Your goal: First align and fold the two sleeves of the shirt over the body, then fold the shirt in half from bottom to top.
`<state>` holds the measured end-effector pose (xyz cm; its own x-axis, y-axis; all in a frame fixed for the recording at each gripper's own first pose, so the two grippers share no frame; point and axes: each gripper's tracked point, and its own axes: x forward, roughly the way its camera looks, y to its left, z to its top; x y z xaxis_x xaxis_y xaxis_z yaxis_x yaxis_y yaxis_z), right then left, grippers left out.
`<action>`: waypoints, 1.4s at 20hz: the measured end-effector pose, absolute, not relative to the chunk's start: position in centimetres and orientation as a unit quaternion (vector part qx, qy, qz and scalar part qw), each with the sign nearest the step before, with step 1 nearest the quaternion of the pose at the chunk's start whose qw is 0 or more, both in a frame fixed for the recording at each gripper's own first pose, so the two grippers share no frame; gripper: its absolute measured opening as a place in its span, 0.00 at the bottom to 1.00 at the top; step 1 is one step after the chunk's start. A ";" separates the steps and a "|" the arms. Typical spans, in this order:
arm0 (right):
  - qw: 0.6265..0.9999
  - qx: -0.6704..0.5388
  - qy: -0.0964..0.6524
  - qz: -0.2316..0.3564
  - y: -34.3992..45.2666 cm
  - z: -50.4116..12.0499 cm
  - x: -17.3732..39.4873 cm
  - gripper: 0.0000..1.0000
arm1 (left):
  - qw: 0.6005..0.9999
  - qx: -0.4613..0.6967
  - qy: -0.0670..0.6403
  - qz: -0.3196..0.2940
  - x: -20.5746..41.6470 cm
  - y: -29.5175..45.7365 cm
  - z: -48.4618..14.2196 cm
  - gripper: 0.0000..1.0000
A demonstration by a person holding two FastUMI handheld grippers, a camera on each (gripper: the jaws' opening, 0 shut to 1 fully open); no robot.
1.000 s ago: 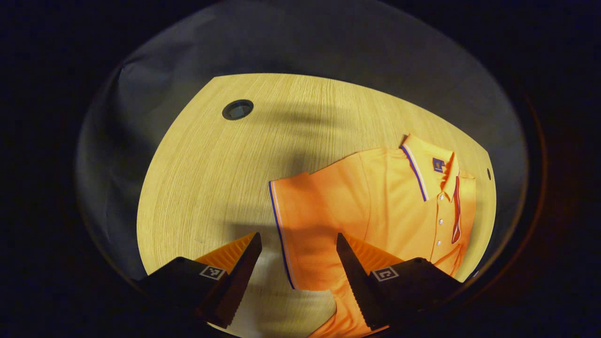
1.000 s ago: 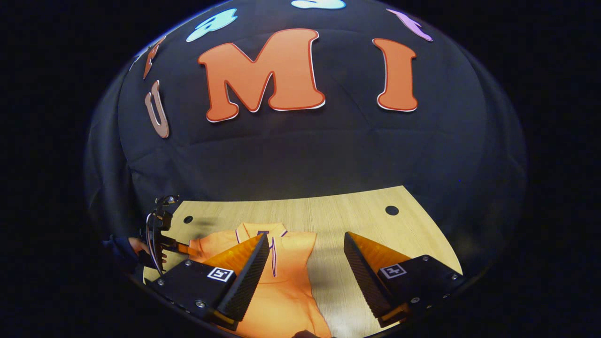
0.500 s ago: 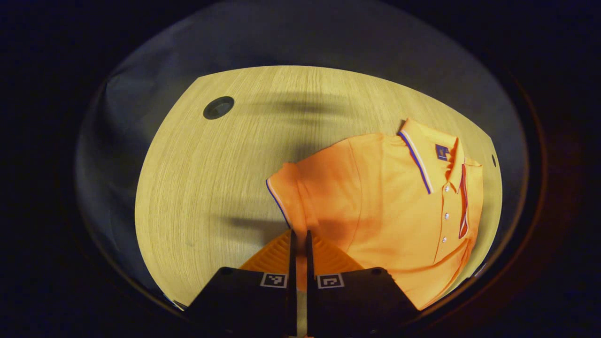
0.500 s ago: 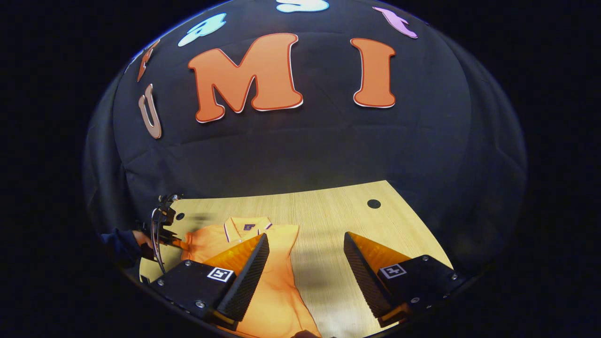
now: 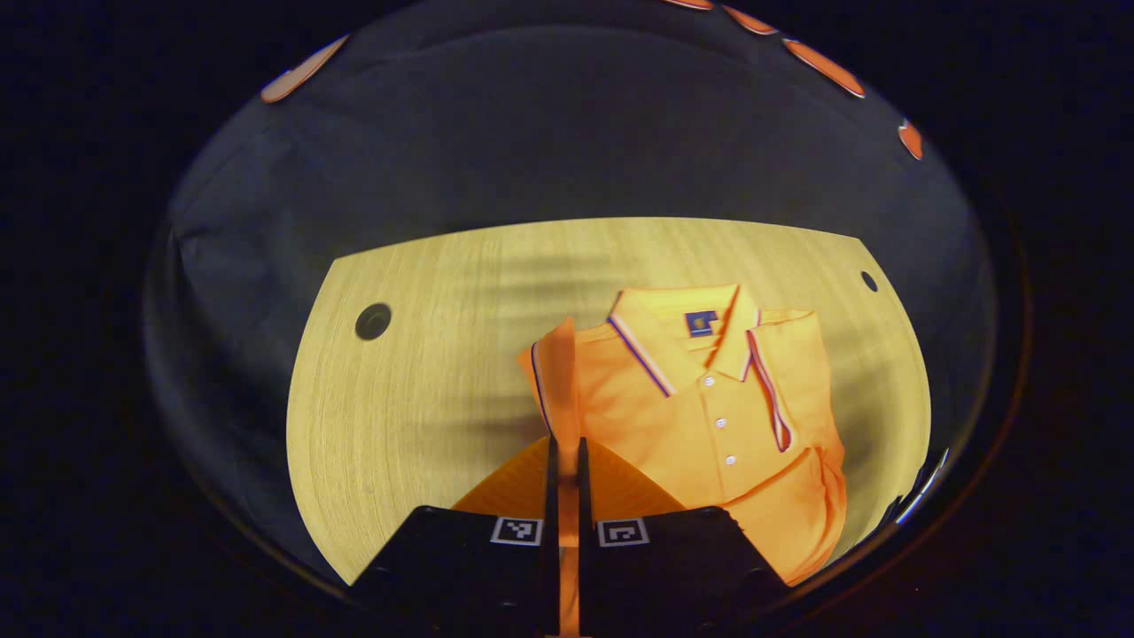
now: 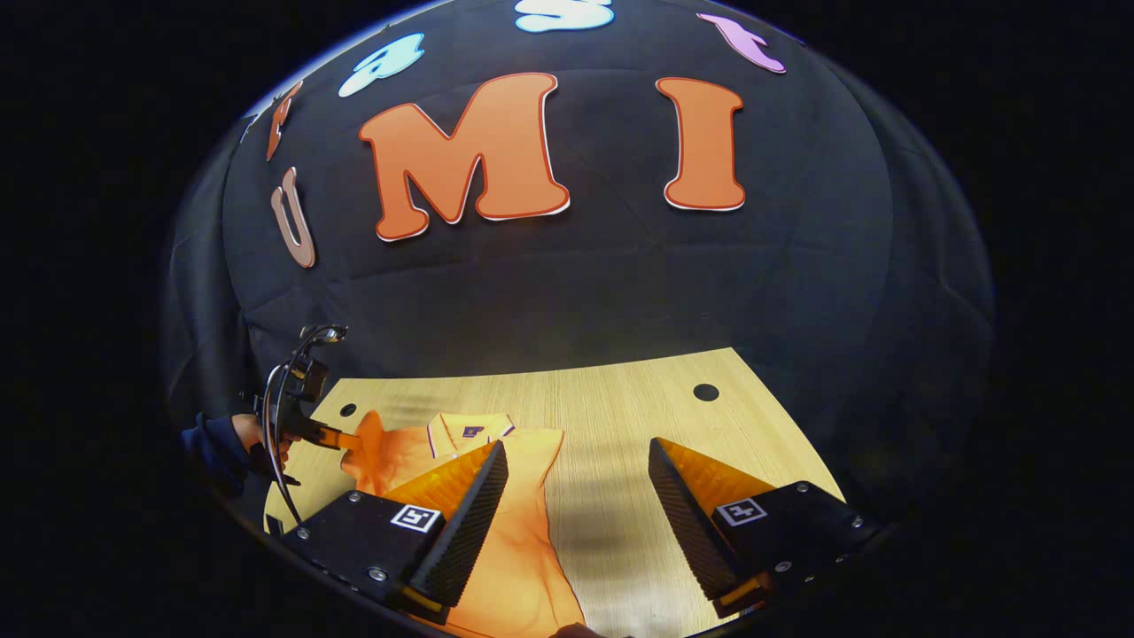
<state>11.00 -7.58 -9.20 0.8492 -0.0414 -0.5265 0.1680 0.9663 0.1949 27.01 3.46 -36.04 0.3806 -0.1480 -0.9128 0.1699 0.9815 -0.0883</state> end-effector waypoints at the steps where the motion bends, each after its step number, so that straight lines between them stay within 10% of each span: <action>1: 0.954 0.117 0.269 -0.054 -7.6 -9.2 10.9 0.97 | 0.834 0.018 0.540 -0.108 27.3 2.0 -35.3 0.08; 3: 0.956 0.116 0.265 -0.049 -7.4 -9.0 10.7 0.97 | 0.840 0.015 0.524 -0.140 27.4 -1.5 -33.8 0.08; 6: 0.957 0.113 0.262 -0.045 -7.7 -8.7 10.2 0.97 | 0.840 -0.025 0.501 -0.206 26.6 -7.2 -31.1 0.34; 9: 0.960 0.109 0.253 -0.041 -8.0 -8.3 9.7 0.97 | 0.859 -0.027 0.461 -0.222 26.1 -8.4 -28.4 0.81; 28: 0.999 0.018 0.007 0.037 -0.6 -1.1 3.5 0.98 | 0.995 -0.035 0.094 -0.030 10.4 4.2 -5.3 0.99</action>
<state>3.54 -0.62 -1.08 0.9972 0.0742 -0.0124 -0.0737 0.9966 0.0372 10.44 4.20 -5.30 0.9806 -0.0657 -0.1846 0.0526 0.9958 -0.0749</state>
